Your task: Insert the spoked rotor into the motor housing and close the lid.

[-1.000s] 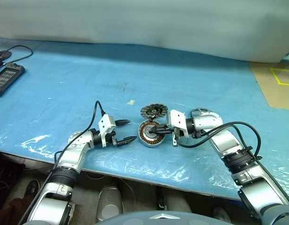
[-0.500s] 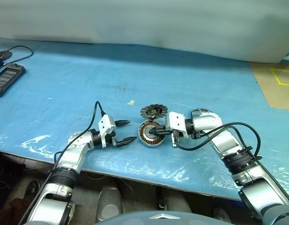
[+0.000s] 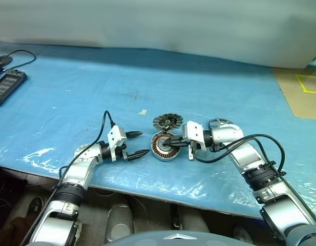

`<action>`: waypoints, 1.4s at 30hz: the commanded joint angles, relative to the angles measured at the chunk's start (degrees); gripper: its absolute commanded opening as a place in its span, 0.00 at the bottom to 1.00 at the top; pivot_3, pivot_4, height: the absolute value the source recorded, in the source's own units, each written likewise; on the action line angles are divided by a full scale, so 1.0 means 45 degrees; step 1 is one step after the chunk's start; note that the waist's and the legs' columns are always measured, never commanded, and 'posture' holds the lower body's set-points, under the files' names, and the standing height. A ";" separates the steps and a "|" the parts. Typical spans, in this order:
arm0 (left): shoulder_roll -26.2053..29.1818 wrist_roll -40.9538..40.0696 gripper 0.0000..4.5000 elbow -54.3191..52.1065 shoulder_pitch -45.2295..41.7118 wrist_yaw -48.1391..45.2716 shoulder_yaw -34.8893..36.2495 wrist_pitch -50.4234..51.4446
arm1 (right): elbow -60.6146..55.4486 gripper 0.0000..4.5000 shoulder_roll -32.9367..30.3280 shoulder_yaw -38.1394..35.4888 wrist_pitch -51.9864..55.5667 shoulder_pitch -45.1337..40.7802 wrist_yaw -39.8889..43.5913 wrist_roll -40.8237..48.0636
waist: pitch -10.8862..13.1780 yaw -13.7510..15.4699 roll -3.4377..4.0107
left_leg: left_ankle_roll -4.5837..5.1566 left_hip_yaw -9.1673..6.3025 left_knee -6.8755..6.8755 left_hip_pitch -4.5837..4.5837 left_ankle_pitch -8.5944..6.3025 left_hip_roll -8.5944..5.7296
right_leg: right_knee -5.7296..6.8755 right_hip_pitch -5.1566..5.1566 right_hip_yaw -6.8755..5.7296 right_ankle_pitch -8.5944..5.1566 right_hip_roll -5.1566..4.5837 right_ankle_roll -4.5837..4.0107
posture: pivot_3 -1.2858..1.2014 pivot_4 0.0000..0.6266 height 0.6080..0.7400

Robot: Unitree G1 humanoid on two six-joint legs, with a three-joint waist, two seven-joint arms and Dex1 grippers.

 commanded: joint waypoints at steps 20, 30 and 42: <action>0.0028 -0.0081 0.91 -0.0387 0.0163 0.0084 0.0079 -0.0147 | -0.0714 0.00 -0.0186 -0.0400 0.1276 0.0427 0.0495 0.0742 | 0.0001 -0.0014 0.0001 | 0.0000 0.0001 0.0011 -0.0086 0.0002 0.0000 | 0.0016 -0.0096 -0.0006 0.0002 0.0014 -0.0003 | 0.52 0.24 1.00; 0.0065 -0.0078 0.91 -0.0410 0.0193 0.0140 0.0109 -0.0165 | 0.0208 0.00 0.0046 -0.0303 0.0535 0.0205 0.0553 0.0296 | 0.0001 -0.0027 0.0001 | 0.0001 0.0002 0.0023 -0.0073 0.0002 0.0000 | 0.0027 -0.0087 -0.0004 0.0004 0.0019 -0.0005 | 0.52 0.24 1.00; 0.0043 -0.0078 0.91 -0.0364 0.0137 0.0135 0.0058 -0.0138 | -0.0184 0.00 0.0338 -0.0258 0.0720 -0.0074 0.0394 0.0173 | 0.0001 -0.0034 0.0001 | 0.0000 0.0002 0.0028 -0.0068 0.0002 0.0008 | 0.0029 -0.0085 0.0000 0.0007 0.0058 -0.0013 | 0.52 0.24 1.00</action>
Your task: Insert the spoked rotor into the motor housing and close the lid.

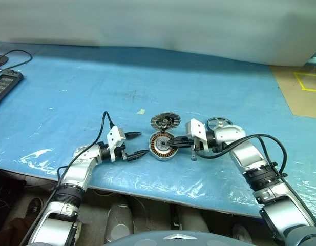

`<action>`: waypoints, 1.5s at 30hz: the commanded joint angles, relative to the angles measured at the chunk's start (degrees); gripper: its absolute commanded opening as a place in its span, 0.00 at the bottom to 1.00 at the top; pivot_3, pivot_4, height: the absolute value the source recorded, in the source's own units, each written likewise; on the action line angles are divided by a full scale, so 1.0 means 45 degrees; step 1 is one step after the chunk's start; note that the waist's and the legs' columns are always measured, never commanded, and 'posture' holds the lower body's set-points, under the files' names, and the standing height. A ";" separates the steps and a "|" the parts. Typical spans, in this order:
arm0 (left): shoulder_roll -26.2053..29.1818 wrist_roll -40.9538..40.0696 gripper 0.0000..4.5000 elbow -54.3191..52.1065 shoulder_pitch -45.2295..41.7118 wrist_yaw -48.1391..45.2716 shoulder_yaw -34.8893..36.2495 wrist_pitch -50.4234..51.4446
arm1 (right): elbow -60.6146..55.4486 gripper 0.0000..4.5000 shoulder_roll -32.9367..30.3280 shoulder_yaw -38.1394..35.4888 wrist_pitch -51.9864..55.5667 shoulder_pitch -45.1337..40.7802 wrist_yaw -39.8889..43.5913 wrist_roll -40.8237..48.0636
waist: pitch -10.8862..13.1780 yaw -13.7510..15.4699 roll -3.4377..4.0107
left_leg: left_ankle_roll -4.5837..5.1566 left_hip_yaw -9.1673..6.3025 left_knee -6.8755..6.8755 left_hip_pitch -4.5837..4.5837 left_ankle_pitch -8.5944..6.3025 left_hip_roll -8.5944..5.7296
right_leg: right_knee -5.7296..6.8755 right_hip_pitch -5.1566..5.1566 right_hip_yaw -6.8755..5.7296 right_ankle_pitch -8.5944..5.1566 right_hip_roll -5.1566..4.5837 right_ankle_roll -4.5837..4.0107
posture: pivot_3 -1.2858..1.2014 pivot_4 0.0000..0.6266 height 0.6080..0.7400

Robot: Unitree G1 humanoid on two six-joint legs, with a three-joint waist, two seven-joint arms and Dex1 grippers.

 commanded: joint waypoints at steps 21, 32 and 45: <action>-0.0125 -0.0007 0.91 -0.0308 0.0107 0.0126 -0.0030 -0.0143 | -0.1592 0.00 0.0370 0.0019 0.0981 -0.0475 0.0645 0.0701 | 0.0000 0.0035 0.0001 | 0.0000 0.0000 0.0002 -0.0007 0.0000 -0.0002 | -0.0001 -0.0002 -0.0001 0.0001 -0.0003 -0.0002 | 0.52 0.24 1.00; -0.0140 -0.0007 0.91 -0.0249 0.0109 0.0146 -0.0026 -0.0152 | -0.0745 0.00 0.0599 0.0158 0.0679 -0.0569 0.0269 0.0477 | 0.0000 0.0029 0.0001 | 0.0000 0.0000 0.0003 -0.0006 0.0000 -0.0003 | -0.0001 -0.0001 -0.0001 0.0001 -0.0004 -0.0002 | 0.52 0.24 1.00; -0.0073 -0.0001 0.91 -0.0292 0.0172 0.0191 0.0032 -0.0153 | 0.1055 0.00 0.0536 0.0762 -0.0563 -0.0539 -0.0111 -0.0877 | 0.0000 0.0023 0.0000 | 0.0000 0.0000 0.0007 0.0019 0.0000 -0.0002 | 0.0001 0.0027 -0.0001 0.0001 -0.0005 -0.0002 | 0.52 0.24 1.00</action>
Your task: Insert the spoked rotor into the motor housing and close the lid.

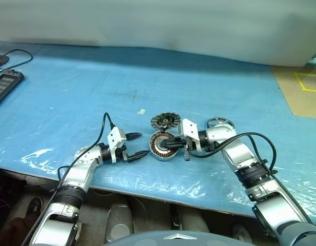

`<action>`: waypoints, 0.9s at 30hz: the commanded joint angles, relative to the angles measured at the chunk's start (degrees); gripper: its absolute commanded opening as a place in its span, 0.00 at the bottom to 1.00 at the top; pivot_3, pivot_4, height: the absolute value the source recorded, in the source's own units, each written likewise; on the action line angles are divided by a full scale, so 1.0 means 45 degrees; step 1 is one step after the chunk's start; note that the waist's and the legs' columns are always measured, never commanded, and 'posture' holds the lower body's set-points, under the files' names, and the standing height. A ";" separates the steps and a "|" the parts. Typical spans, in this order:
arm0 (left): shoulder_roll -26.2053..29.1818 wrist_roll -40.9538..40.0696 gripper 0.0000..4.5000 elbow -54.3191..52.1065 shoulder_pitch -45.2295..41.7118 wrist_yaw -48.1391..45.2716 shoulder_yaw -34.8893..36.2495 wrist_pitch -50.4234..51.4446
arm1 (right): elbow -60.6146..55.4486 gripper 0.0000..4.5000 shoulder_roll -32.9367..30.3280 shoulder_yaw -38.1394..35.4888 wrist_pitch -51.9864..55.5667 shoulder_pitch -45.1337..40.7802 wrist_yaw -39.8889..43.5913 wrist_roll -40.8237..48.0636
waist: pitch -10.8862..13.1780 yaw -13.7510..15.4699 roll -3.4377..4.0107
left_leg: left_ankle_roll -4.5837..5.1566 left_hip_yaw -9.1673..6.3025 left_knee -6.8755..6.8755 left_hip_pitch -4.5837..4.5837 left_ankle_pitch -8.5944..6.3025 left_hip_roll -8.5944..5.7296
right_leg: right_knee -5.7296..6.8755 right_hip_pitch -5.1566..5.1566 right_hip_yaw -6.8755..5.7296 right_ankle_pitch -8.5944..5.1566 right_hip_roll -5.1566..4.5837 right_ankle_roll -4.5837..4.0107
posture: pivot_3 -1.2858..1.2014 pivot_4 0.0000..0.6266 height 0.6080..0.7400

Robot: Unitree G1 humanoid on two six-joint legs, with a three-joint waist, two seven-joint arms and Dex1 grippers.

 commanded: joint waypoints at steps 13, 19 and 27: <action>0.0187 -0.0171 0.91 -0.0465 0.0079 -0.0190 0.0104 -0.0048 | -0.2653 0.00 -0.0953 -0.2453 0.2372 0.0348 0.0012 0.2601 | 0.0001 0.0032 0.0002 | 0.0001 -0.0001 -0.0001 -0.0005 0.0000 0.0001 | -0.0003 0.0000 -0.0002 0.0000 0.0001 -0.0001 | 0.52 0.24 1.00; 0.0597 -0.0544 0.91 -0.1484 0.0192 -0.0419 0.0193 0.0550 | -0.0714 0.00 -0.3086 -0.3349 0.1585 0.0016 -0.1537 0.0678 | 0.0002 0.0035 0.0001 | -0.0001 -0.0001 0.0001 -0.0003 0.0000 -0.0004 | -0.0007 0.0005 0.0000 0.0000 -0.0002 -0.0001 | 0.52 0.24 1.00; 0.0894 -0.0883 0.91 -0.2076 -0.0040 -0.0505 0.0349 0.1114 | 0.1511 0.49 -0.4352 -0.4271 0.0732 -0.0997 -0.1921 0.0399 | 0.0006 -0.0033 0.0008 | 0.0000 0.0005 -0.0002 0.0001 0.0001 0.0004 | -0.0004 -0.0006 0.0008 -0.0001 0.0020 -0.0003 | 0.52 0.24 1.00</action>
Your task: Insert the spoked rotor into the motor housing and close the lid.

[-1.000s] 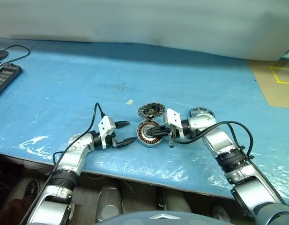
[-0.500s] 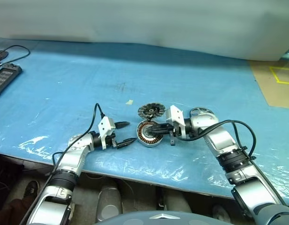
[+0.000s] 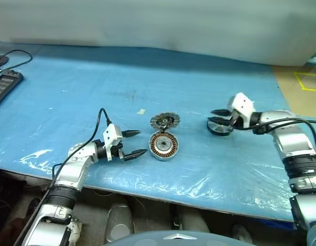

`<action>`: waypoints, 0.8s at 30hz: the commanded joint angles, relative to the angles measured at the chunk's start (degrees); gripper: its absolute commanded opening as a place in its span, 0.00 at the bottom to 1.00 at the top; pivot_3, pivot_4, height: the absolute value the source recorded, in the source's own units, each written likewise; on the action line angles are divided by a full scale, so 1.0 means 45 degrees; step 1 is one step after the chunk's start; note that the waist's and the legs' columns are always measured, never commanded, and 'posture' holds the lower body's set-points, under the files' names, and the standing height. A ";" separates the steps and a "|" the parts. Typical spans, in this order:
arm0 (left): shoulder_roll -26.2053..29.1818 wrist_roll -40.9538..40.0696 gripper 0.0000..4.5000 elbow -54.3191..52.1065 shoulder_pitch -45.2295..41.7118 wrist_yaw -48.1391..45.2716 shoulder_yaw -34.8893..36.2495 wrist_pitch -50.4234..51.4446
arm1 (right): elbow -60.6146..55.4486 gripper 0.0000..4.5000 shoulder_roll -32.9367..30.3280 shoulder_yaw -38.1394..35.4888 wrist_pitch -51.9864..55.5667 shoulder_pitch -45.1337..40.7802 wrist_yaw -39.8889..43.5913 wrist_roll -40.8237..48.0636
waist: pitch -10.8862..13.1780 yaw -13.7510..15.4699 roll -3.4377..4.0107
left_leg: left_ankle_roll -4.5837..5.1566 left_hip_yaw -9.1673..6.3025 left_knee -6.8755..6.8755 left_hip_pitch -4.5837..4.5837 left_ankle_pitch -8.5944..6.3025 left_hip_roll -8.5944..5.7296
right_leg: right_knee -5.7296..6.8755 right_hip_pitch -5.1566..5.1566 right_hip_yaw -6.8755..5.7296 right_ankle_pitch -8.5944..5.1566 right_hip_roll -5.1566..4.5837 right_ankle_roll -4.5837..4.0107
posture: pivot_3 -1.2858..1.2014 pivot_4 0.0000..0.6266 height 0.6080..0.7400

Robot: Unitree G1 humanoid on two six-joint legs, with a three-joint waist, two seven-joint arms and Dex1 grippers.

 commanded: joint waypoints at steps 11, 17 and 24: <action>-0.0124 0.0142 0.91 0.0234 -0.0205 0.0234 0.0061 -0.0423 | 0.0033 0.49 -0.1128 -0.0612 -0.0301 0.0572 0.0630 -0.0011 | 0.0000 0.0121 0.0000 | 0.0004 -0.0001 0.0023 -0.0023 0.0000 -0.0003 | 0.0001 0.0001 -0.0012 -0.0001 -0.0014 -0.0003 | 0.52 0.24 1.00; -0.0153 0.0176 0.91 0.0353 -0.0110 0.0234 0.0039 -0.0508 | 0.0109 0.49 -0.1548 -0.0532 -0.0300 0.0982 0.0671 -0.0134 | 0.0000 0.0063 0.0000 | 0.0004 -0.0001 0.0027 -0.0014 0.0000 0.0001 | 0.0006 0.0002 -0.0008 0.0000 -0.0011 -0.0003 | 0.52 0.24 1.00; -0.0226 0.0249 0.91 0.0471 -0.0114 0.0272 0.0033 -0.0570 | 0.0156 0.49 -0.1257 -0.0238 -0.0198 0.1178 0.0605 -0.0228 | 0.0000 0.0076 0.0000 | 0.0005 -0.0001 0.0028 -0.0018 0.0000 -0.0001 | 0.0005 0.0002 -0.0010 0.0000 -0.0013 -0.0003 | 0.52 0.24 1.00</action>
